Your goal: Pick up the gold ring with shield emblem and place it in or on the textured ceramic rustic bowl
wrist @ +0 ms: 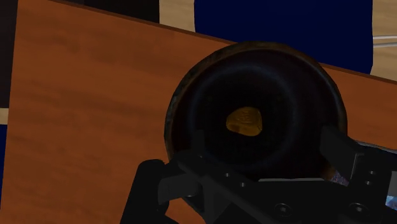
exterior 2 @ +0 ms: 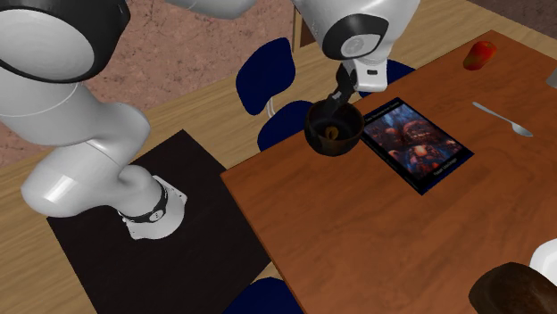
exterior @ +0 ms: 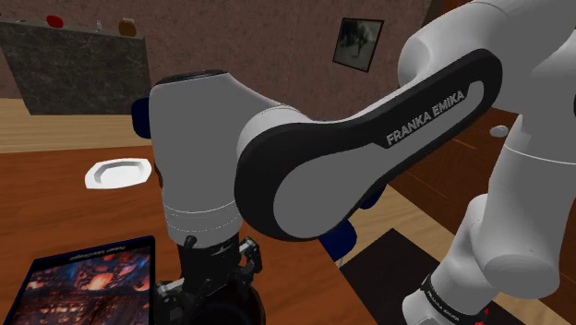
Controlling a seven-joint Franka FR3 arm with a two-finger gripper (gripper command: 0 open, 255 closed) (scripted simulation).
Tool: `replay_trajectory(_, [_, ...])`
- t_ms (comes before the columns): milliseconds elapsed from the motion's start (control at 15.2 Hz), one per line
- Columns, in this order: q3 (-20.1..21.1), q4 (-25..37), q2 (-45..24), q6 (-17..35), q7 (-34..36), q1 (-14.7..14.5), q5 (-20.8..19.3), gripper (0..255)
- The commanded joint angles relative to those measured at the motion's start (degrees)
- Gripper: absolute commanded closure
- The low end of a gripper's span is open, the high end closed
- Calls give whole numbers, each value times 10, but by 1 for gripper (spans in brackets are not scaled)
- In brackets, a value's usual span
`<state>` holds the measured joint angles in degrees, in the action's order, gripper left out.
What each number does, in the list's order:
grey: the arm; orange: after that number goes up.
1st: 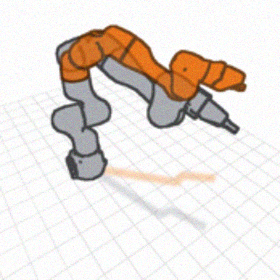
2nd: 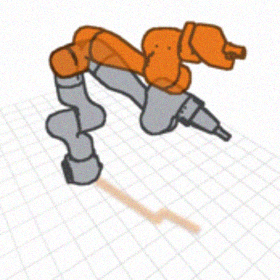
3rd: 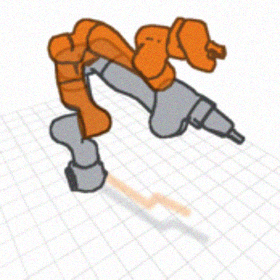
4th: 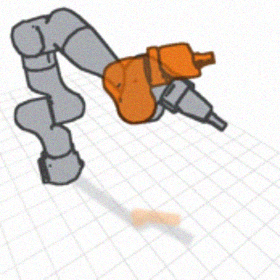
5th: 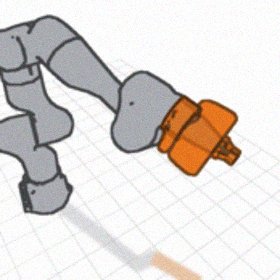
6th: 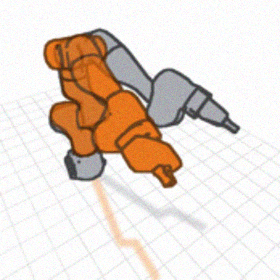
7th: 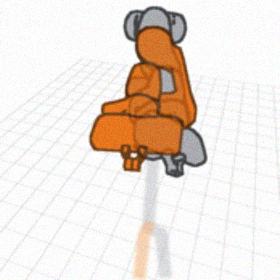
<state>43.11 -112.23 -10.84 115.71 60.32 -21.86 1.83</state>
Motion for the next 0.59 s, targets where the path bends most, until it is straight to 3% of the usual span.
replay_trajectory(0, [0,25,9,-33,-5,4,6,0])
replay_trajectory(528, [0,37,13,-48,-7,6,9,0])
